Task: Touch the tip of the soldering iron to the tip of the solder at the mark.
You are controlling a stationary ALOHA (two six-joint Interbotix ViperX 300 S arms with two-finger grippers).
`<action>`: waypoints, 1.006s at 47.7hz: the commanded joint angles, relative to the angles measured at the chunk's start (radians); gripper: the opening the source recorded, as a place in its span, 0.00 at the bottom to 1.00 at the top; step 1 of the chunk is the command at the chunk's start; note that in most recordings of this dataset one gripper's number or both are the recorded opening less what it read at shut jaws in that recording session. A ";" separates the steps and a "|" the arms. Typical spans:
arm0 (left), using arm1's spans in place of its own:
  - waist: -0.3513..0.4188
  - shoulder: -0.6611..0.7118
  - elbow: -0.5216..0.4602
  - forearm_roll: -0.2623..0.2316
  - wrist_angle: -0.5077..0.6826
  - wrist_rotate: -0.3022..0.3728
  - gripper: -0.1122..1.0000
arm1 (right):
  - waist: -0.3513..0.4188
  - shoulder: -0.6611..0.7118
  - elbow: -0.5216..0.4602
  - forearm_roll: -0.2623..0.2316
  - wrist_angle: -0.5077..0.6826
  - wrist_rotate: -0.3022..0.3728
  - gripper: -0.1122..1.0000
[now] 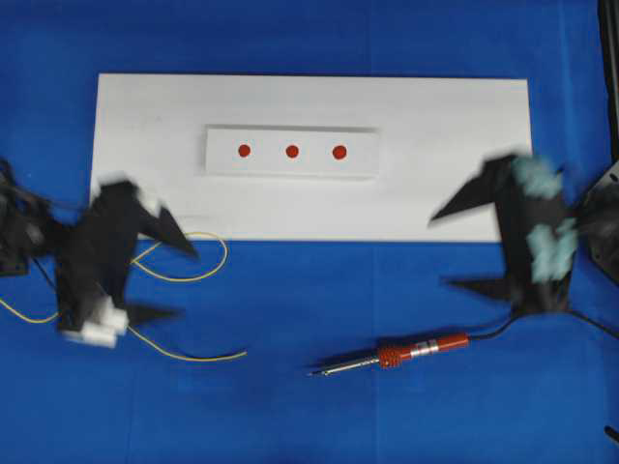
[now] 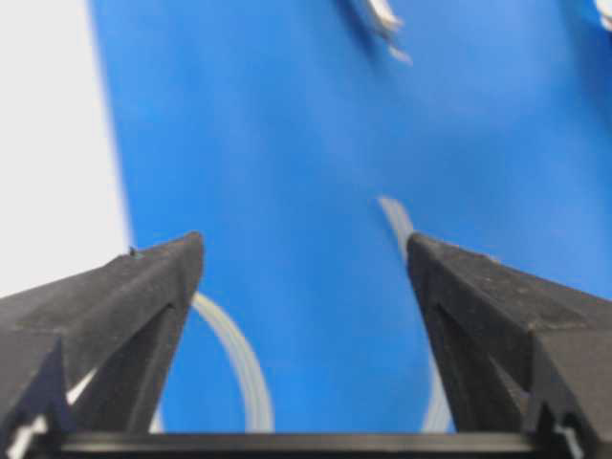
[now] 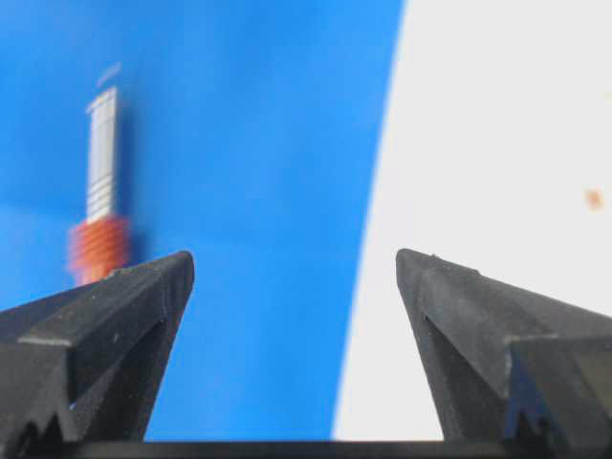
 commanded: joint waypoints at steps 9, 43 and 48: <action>0.127 -0.261 0.097 0.002 -0.055 0.100 0.83 | -0.109 -0.236 0.049 -0.075 0.035 0.002 0.82; 0.206 -0.798 0.529 0.000 -0.146 0.087 0.82 | -0.206 -0.472 0.391 -0.063 -0.175 0.023 0.81; 0.206 -0.821 0.551 0.000 -0.152 0.087 0.82 | -0.207 -0.456 0.411 -0.061 -0.215 0.026 0.81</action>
